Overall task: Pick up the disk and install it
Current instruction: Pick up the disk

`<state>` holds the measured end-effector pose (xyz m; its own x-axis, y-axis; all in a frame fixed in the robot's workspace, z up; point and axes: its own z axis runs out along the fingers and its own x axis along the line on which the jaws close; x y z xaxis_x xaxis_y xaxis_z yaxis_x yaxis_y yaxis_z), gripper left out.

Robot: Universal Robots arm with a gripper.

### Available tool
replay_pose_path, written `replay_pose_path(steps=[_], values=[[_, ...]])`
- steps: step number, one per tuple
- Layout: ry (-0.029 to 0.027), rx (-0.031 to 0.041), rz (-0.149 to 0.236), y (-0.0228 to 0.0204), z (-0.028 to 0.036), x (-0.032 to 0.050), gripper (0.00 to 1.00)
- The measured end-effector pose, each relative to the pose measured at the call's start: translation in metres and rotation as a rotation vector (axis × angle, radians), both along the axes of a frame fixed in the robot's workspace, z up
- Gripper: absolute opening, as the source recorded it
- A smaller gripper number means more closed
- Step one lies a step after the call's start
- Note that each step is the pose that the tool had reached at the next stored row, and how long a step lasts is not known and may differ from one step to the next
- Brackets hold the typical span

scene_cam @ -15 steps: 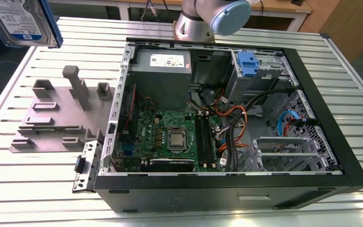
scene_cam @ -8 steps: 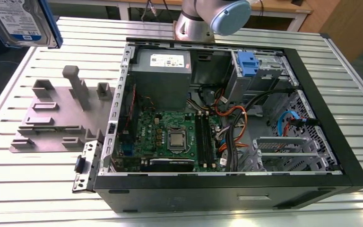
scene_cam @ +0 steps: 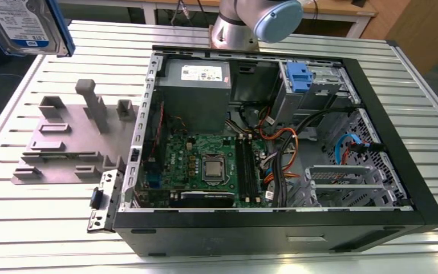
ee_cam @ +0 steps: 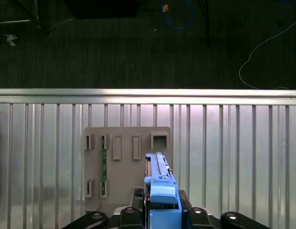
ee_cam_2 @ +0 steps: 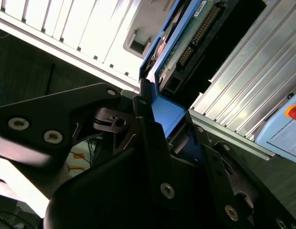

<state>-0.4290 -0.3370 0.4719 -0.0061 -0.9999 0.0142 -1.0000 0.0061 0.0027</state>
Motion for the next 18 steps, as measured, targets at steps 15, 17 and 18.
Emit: replay_pose_path(steps=[15,17,18], values=[[0.0001,-0.0001,0.0,-0.001,0.0002,0.0033,0.36],[0.0001,-0.0001,0.0,-0.0023,0.0002,0.0033,0.36],[0.0001,-0.0001,0.0,-0.0032,0.0002,0.0033,0.36]])
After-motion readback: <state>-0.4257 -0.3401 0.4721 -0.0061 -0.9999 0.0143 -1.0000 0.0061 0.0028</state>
